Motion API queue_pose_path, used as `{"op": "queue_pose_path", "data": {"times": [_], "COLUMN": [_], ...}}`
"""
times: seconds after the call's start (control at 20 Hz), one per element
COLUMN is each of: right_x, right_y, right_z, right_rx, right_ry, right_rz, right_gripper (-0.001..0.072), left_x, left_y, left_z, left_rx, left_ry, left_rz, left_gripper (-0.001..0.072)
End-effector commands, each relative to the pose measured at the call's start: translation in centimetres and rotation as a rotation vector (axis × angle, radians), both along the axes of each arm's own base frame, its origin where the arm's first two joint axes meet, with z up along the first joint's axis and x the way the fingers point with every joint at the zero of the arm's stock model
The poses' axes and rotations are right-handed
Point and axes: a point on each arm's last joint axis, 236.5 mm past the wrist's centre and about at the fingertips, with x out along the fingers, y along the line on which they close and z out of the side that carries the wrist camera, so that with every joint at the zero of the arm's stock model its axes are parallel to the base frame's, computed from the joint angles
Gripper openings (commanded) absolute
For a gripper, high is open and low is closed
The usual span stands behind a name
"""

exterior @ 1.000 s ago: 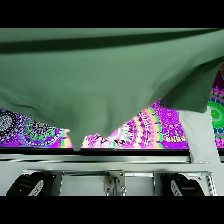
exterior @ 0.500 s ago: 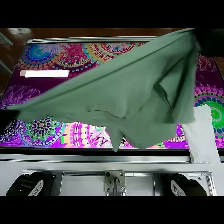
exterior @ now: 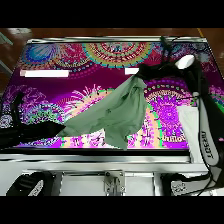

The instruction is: Fold the shirts.

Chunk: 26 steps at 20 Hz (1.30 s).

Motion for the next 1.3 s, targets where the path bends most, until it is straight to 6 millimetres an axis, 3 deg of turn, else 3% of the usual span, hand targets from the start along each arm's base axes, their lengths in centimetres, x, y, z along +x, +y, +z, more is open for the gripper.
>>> {"op": "queue_pose_path", "data": {"times": [0.0, 0.05, 0.1, 0.15, 0.25, 0.35, 0.45, 0.65, 0.8, 1.1, 1.15, 1.2, 1.25], "right_x": [-0.9, -0.9, -1.4, -2.1, -5.0, -10.1, -14.5, -18.0, -19.0, -17.9, -17.4, -17.0, -16.9], "right_y": [2.3, 1.7, 0.6, -1.3, -7.2, -13.7, -15.9, -12.1, -9.2, -4.3, -3.7, -3.2, -2.9], "right_z": [-6.1, -5.7, -5.0, -4.1, -3.7, -5.4, -7.6, -13.9, -17.2, -19.4, -19.4, -19.3, -19.2], "right_rx": [0.008, 0.011, 0.008, -0.013, -0.109, -0.204, -0.153, 0.035, 0.009, 0.032, 0.049, 0.06, 0.068], "right_ry": [0.156, 0.156, 0.16, 0.164, 0.251, 0.483, 0.656, 0.761, 0.757, 0.736, 0.725, 0.713, 0.709], "right_rz": [0.039, 0.035, 0.043, 0.061, 0.075, 0.038, 0.002, -0.147, -0.159, -0.153, -0.167, -0.175, -0.178], "right_gripper": [0.0066, 0.0186, 0.0494, 0.0624, 0.0623, 0.0623, 0.0623, 0.0626, 0.0625, 0.0624, 0.0602, 0.0492, 0.0427], "left_x": [2.4, 2.8, 3.1, 3.2, 3.2, 3.2, 3.2, 3.1, 3.1, 3.2, 3.2, 3.2, 3.3], "left_y": [-0.3, -0.2, -0.1, -0.1, -0.1, -0.1, -0.1, -0.1, -0.1, -0.1, -0.1, -0.1, 0.0], "left_z": [-0.2, 0.1, 0.3, 0.3, 0.3, 0.3, 0.3, 0.3, 0.3, 0.3, 0.3, 0.3, 0.4], "left_rx": [-0.093, -0.091, -0.085, -0.073, -0.048, -0.039, -0.037, -0.037, -0.038, -0.038, -0.038, -0.038, -0.038], "left_ry": [-0.062, -0.086, -0.107, -0.124, -0.149, -0.158, -0.158, -0.159, -0.159, -0.16, -0.16, -0.16, -0.165], "left_rz": [0.088, 0.093, 0.09, 0.078, 0.049, 0.04, 0.04, 0.04, 0.04, 0.04, 0.04, 0.04, 0.044], "left_gripper": [0.0041, 0.0041, 0.0041, 0.0041, 0.0041, 0.0041, 0.0041, 0.0041, 0.0041, 0.0041, 0.0041, 0.0041, 0.0041]}}
